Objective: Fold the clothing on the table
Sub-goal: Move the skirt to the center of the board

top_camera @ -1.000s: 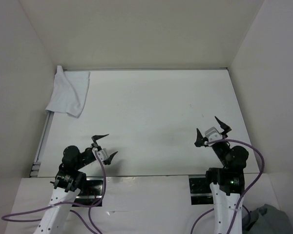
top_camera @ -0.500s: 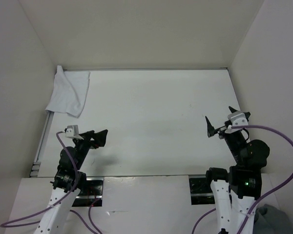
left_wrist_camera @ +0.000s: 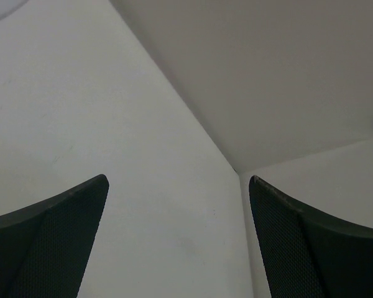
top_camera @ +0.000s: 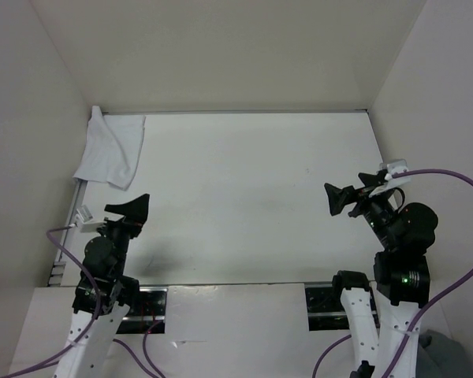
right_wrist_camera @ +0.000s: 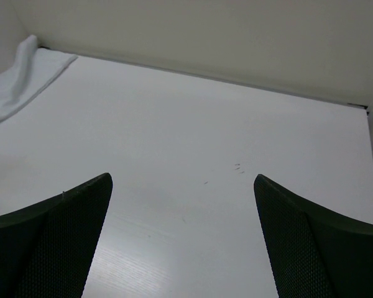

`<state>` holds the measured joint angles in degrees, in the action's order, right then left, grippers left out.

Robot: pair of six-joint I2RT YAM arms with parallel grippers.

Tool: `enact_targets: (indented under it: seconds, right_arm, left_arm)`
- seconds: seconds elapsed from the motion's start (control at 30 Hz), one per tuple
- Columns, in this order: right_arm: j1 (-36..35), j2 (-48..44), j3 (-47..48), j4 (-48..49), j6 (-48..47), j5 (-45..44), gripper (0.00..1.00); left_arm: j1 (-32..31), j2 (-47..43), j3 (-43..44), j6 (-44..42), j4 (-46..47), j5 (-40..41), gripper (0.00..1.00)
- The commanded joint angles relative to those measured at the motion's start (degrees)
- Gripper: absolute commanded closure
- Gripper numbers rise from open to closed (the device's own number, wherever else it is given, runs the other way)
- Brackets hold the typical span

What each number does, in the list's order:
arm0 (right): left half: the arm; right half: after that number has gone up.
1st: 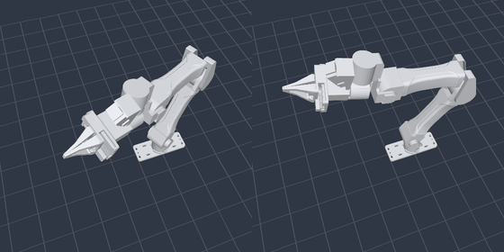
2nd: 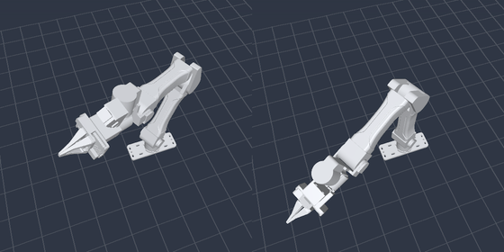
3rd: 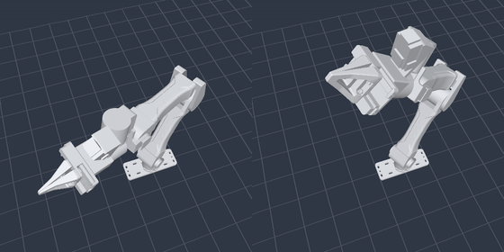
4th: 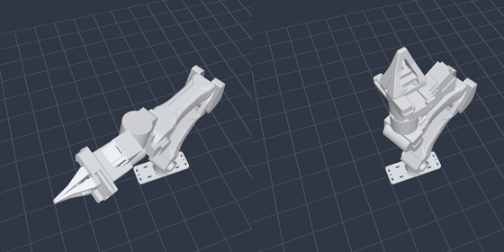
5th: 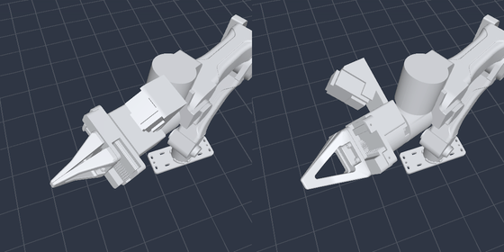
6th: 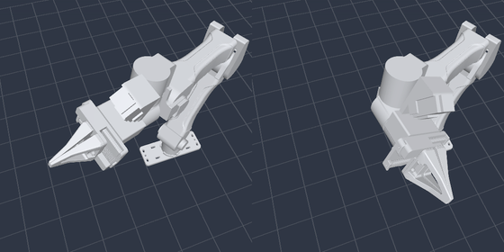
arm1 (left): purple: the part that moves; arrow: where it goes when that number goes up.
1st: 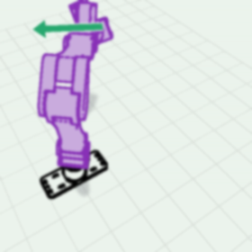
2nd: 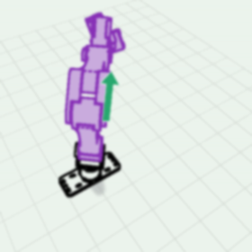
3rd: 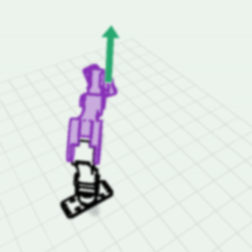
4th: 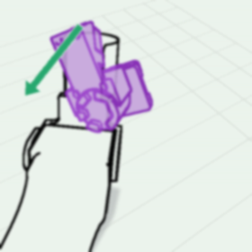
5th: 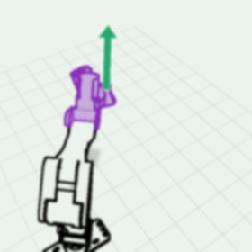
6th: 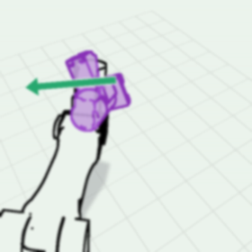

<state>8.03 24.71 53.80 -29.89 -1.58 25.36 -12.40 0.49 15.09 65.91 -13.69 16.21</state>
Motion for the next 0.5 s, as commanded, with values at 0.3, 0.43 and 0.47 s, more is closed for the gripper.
enact_targets:
  seconds: [0.3,0.43,0.47]
  right_arm:
    - [0.3,3.2,2.2,-1.4,4.9,14.9,0.01]
    - [0.3,5.9,2.8,-2.0,5.4,19.8,0.01]
    - [0.3,6.6,2.3,-2.0,5.5,22.2,0.01]
  left_arm:
    - [0.0,-6.8,-1.9,-9.8,12.3,-11.2,0.0]
    - [0.0,-6.8,1.9,-17.7,9.5,-9.9,0.0]
    - [0.0,-6.8,2.0,-18.7,10.4,-9.9,0.0]
